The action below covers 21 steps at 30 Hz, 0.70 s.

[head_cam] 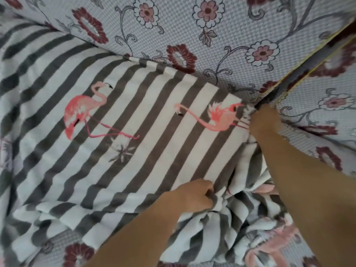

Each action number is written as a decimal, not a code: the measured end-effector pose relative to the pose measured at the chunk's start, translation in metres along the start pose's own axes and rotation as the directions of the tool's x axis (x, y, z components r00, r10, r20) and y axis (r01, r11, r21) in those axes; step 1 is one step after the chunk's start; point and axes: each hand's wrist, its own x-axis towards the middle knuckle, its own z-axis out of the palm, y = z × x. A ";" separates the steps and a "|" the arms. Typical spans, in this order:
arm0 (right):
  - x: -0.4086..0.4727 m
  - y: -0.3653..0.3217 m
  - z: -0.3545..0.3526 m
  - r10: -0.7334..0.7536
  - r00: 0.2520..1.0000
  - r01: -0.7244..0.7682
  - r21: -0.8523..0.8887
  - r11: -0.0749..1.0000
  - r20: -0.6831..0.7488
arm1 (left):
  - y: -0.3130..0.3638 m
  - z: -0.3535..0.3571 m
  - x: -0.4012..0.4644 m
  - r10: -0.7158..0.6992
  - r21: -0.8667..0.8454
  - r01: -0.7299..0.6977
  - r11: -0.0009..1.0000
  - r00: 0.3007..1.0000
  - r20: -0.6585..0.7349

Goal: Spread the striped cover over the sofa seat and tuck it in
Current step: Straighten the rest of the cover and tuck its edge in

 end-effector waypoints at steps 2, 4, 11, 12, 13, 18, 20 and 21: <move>-0.008 -0.010 0.004 -0.252 0.967 0.255 -0.092 0.962 0.048 | -0.009 0.001 0.002 -0.009 0.092 0.021 0.995 0.991 -0.133; -0.014 -0.017 0.012 -0.374 0.912 0.364 0.091 0.927 0.170 | -0.018 -0.002 0.001 -0.032 0.124 0.070 0.990 0.959 -0.281; -0.034 -0.020 0.030 -0.287 0.827 0.228 0.179 0.957 0.482 | -0.030 -0.049 0.002 0.002 0.133 0.082 0.988 0.845 -0.535; -0.043 -0.022 0.026 -0.338 0.838 0.319 0.118 0.940 0.428 | -0.029 -0.058 0.003 0.038 0.166 0.071 0.984 0.817 -0.576; -0.054 -0.023 0.023 -0.430 0.843 0.441 0.042 0.896 0.324 | -0.025 -0.068 0.004 0.078 0.201 0.064 0.977 0.779 -0.623; -0.131 -0.025 0.011 -0.841 0.504 0.851 0.058 0.523 0.196 | -0.011 -0.117 0.008 0.208 0.483 0.181 0.857 0.735 -0.645; -0.146 -0.019 0.009 -0.768 0.517 0.767 0.194 0.611 0.378 | -0.013 -0.130 0.008 0.157 0.664 0.236 0.709 0.865 -0.476; -0.147 -0.016 0.007 -0.692 0.548 0.665 0.257 0.701 0.470 | -0.015 -0.136 0.008 0.111 0.749 0.259 0.610 0.908 -0.404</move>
